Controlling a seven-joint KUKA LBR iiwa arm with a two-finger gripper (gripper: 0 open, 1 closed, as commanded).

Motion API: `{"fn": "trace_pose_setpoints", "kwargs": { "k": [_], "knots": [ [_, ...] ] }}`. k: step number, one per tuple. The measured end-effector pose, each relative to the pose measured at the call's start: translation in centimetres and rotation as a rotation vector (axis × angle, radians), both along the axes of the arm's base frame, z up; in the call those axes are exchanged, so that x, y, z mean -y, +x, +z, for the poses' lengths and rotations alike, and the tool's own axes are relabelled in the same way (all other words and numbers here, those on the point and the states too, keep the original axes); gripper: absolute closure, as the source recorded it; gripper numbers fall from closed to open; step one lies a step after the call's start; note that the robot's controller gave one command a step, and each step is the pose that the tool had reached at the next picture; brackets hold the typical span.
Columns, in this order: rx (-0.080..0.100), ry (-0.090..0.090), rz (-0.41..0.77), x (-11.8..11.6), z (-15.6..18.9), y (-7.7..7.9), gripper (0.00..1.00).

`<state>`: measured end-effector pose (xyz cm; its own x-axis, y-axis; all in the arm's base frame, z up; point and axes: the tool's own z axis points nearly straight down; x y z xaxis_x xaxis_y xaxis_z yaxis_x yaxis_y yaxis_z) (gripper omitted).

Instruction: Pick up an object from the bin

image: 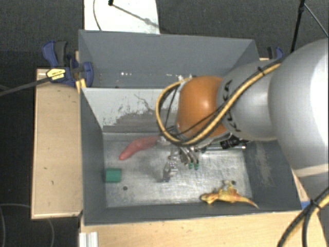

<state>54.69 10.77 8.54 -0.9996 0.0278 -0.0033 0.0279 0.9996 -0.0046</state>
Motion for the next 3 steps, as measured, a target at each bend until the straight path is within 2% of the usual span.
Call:
{"fn": "trace_pose_setpoints", "kwargs": {
  "k": [1,2,3],
  "knots": [
    [-0.002,0.005,0.000,-7.0,2.2,2.1,0.00],
    [0.003,0.010,0.016,-10.3,2.2,2.2,0.00],
    [0.003,0.008,-0.156,-5.8,-1.2,3.3,1.00]
  ]
}}
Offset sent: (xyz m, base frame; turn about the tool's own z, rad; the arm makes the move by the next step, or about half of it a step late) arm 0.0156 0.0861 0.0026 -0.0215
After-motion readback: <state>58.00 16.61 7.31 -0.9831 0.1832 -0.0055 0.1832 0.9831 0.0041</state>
